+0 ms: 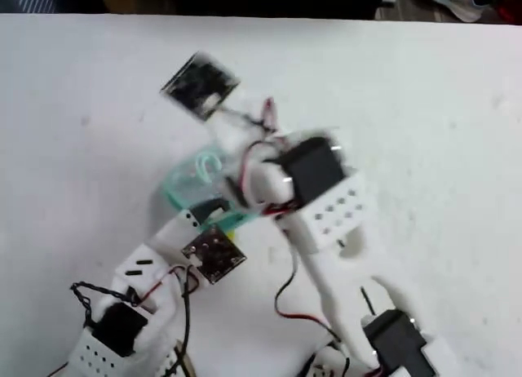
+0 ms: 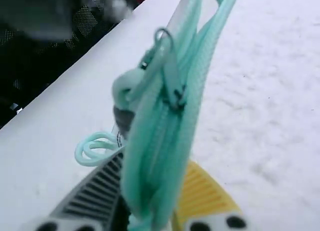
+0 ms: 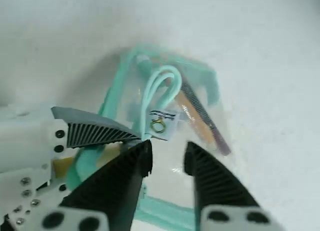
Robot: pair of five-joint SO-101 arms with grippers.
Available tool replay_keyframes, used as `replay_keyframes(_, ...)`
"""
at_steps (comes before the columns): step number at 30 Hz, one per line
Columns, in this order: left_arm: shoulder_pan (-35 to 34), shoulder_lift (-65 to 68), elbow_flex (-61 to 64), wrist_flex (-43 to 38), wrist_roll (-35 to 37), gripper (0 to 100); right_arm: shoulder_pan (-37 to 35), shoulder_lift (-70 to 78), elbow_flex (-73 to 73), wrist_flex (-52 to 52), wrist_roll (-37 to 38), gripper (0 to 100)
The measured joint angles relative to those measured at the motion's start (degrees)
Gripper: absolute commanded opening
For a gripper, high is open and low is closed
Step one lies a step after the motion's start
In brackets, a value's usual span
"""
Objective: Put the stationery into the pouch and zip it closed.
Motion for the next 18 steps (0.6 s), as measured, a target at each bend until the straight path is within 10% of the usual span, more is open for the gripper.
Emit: replay_keyframes(18, 0.3, 0.1, 1.0, 0.1, 0.1, 2, -0.4, 0.3, 13.8, -0.1, 8.2, 1.5)
